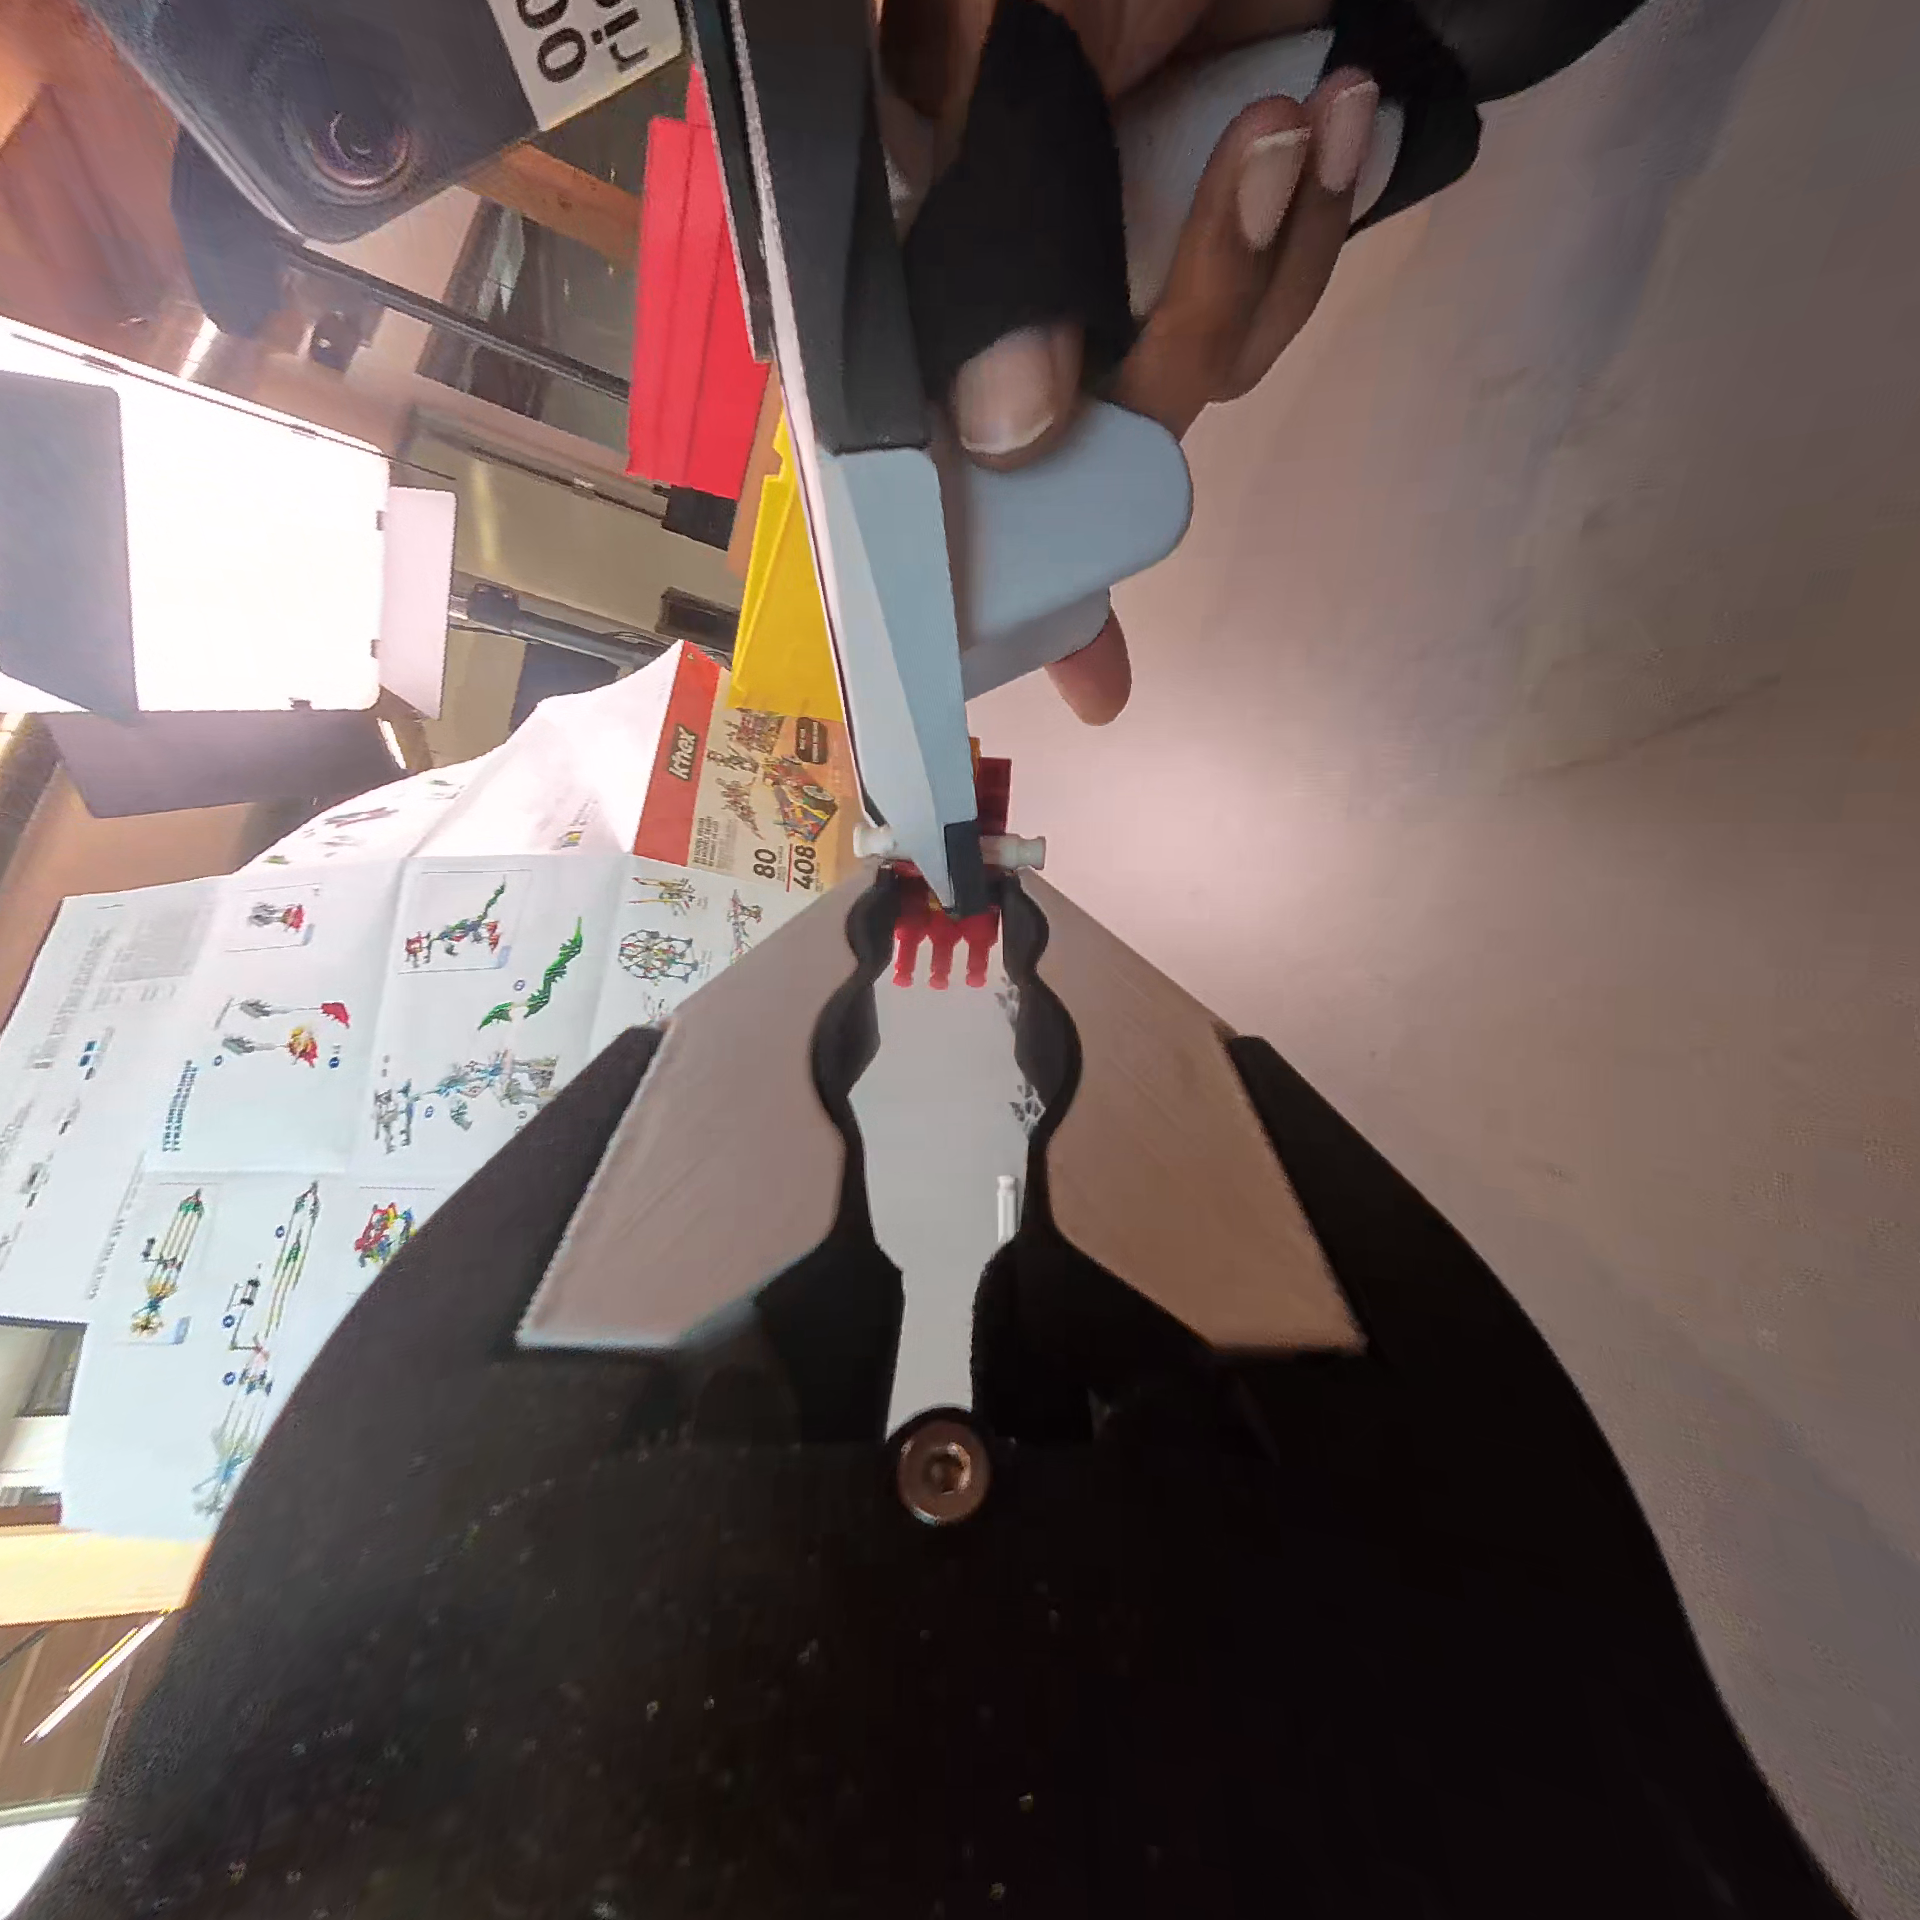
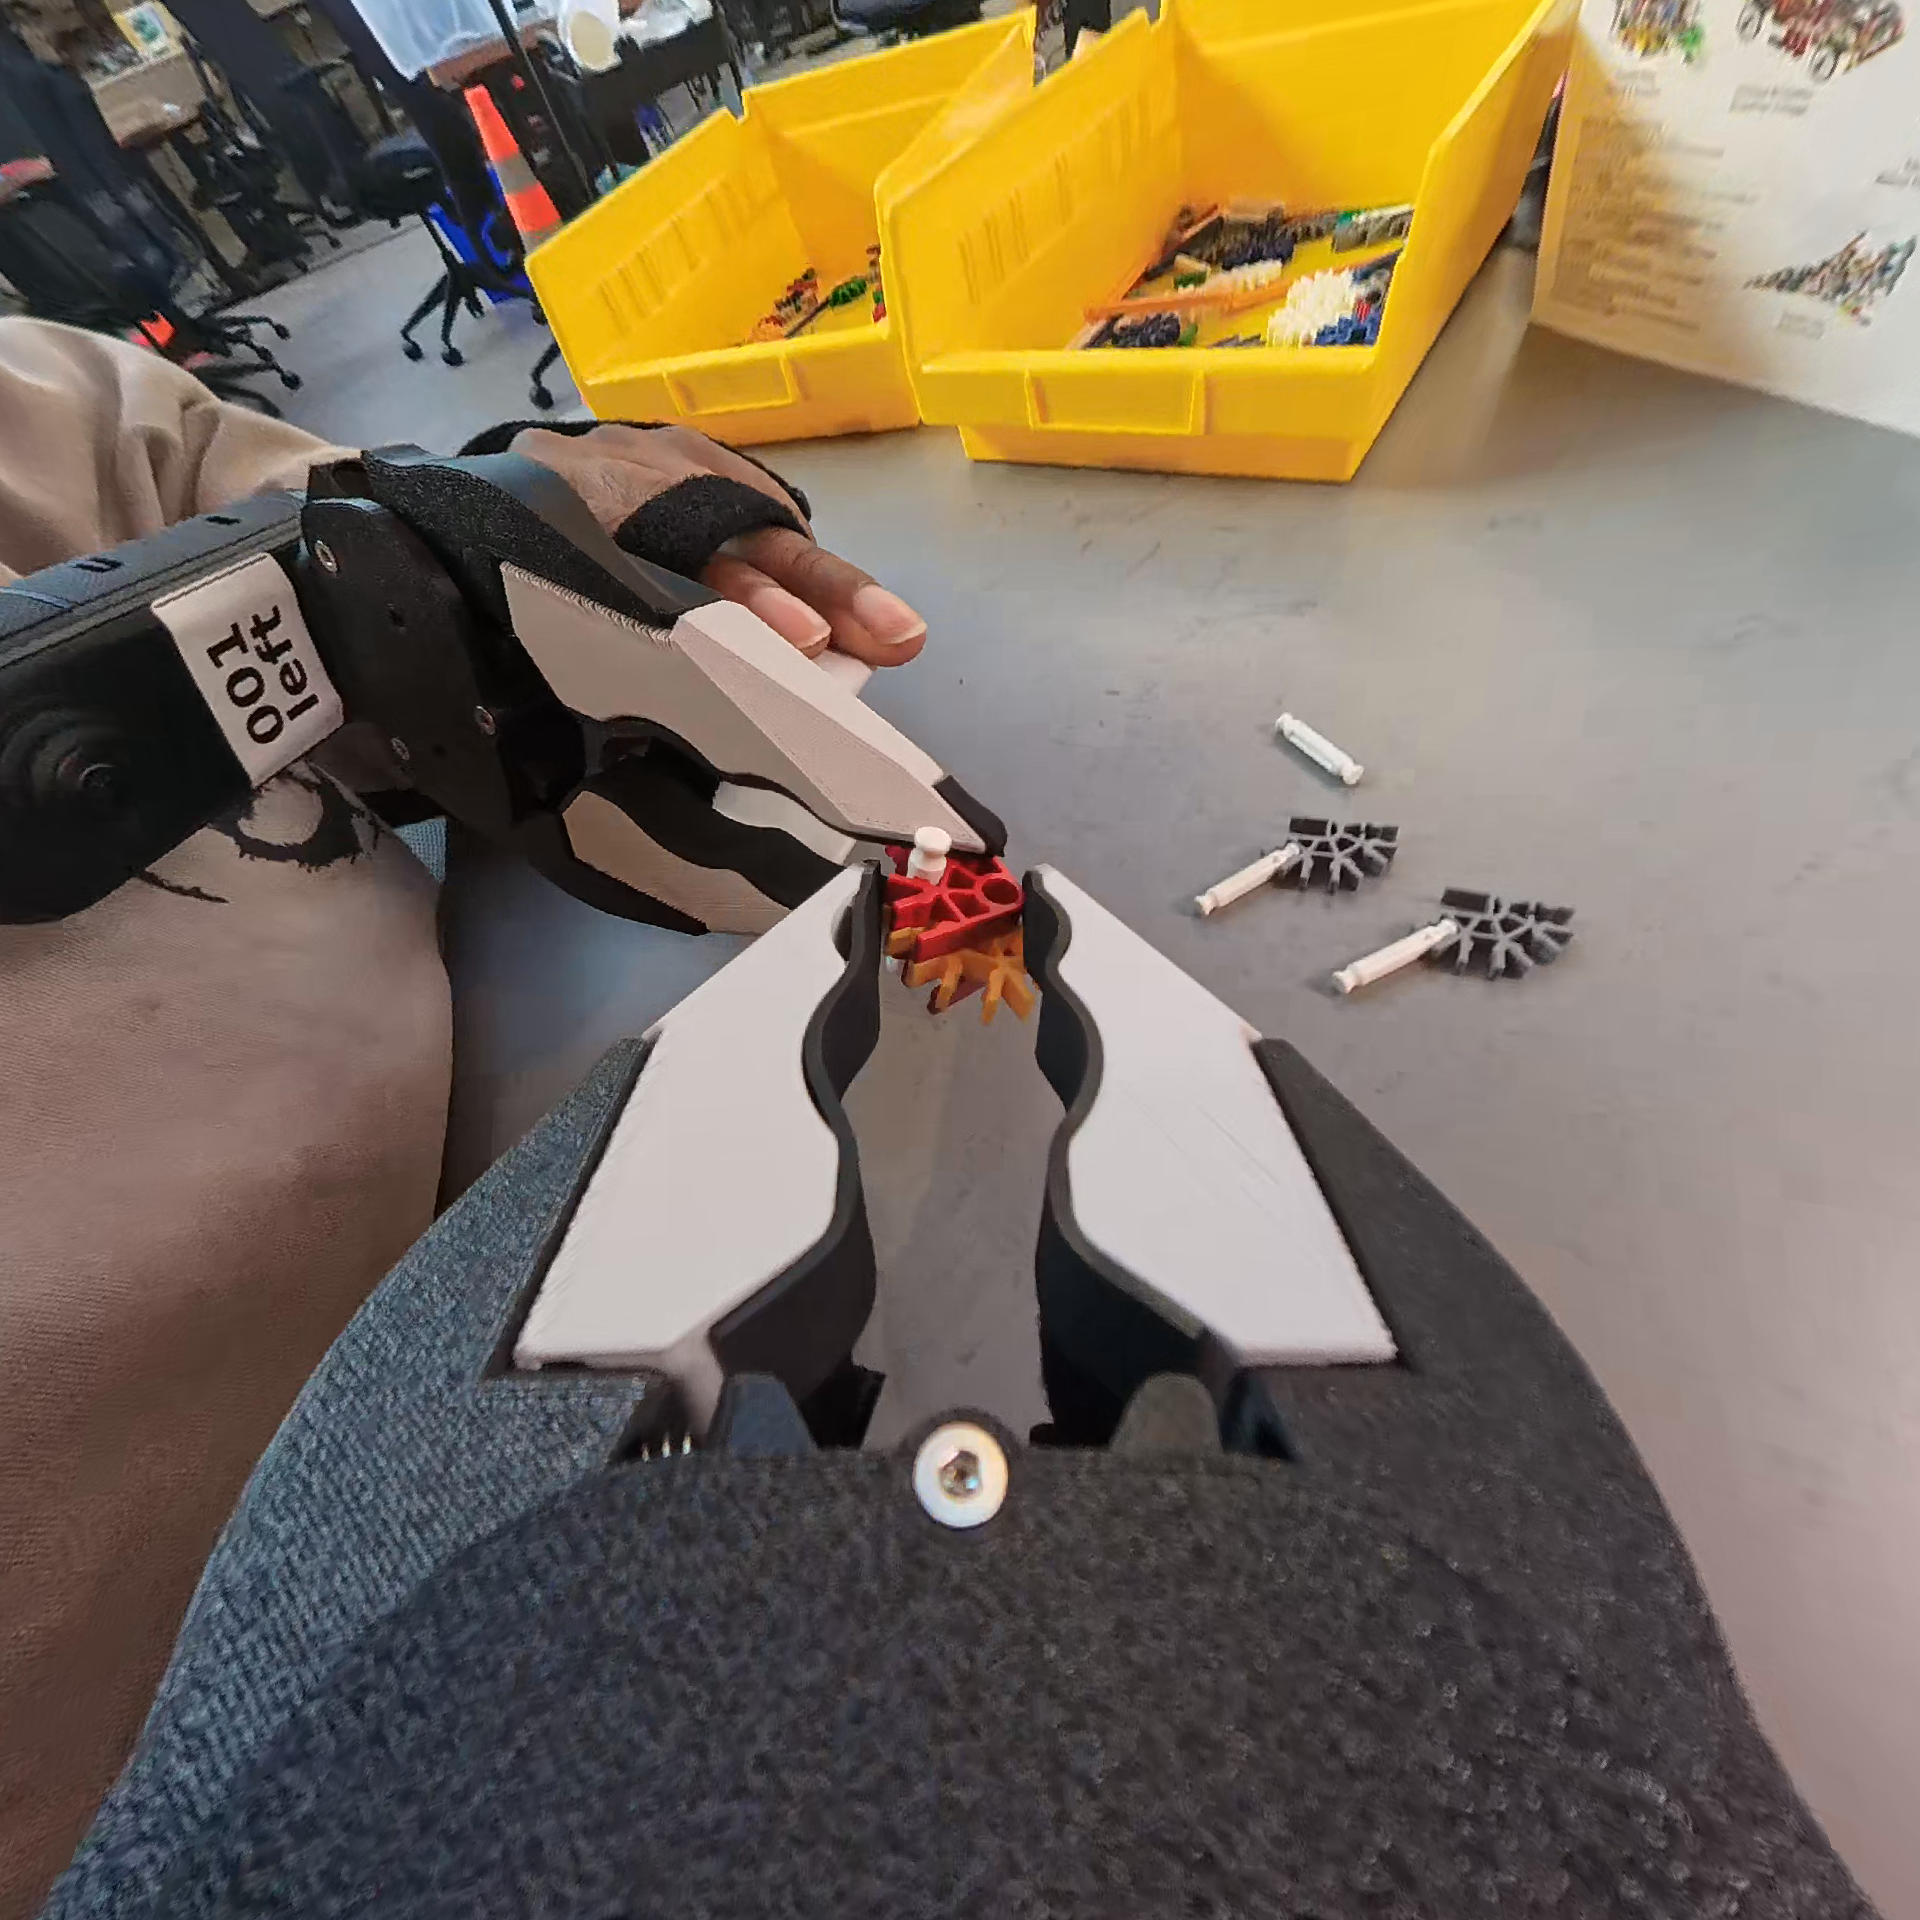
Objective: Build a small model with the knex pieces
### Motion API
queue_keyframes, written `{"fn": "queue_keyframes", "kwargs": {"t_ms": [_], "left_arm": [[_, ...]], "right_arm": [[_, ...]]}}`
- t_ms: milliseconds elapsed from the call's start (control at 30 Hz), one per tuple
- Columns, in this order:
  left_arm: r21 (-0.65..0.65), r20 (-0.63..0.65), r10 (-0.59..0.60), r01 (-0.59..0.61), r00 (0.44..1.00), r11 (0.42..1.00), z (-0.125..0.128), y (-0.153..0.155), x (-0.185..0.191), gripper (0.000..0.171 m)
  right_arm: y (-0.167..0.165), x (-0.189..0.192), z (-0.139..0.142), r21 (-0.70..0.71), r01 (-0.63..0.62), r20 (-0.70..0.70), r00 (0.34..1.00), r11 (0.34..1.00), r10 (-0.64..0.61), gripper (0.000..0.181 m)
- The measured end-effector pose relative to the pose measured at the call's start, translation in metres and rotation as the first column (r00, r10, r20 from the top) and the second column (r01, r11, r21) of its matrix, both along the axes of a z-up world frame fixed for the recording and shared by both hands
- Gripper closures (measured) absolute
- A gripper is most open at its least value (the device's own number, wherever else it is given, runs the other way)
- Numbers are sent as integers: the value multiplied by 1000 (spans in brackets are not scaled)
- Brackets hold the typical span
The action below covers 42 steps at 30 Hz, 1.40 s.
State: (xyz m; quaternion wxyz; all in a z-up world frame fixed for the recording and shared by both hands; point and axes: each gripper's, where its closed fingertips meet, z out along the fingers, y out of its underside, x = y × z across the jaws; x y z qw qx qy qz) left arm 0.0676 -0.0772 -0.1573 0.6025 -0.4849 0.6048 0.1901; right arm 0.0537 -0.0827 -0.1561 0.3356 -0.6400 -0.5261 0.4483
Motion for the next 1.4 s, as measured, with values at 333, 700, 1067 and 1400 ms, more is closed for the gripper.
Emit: {"fn": "queue_keyframes", "kwargs": {"t_ms": [333,700,1067,1400], "left_arm": [[50,50,79,-82,996,995,17,16,-22,152],[17,90,117,-119,989,993,19,21,-34,153],[-350,426,42,122,904,929,19,15,-25,149],[-659,664,143,483,734,576,10,6,-31,143]], "right_arm": [[15,-14,11,-35,135,-65,988,990,-138,134],[23,-23,16,-72,117,-97,988,991,-123,149],[19,-18,18,-138,-124,-111,988,983,109,151],[28,-14,7,150,-256,194,955,955,225,151]]}}
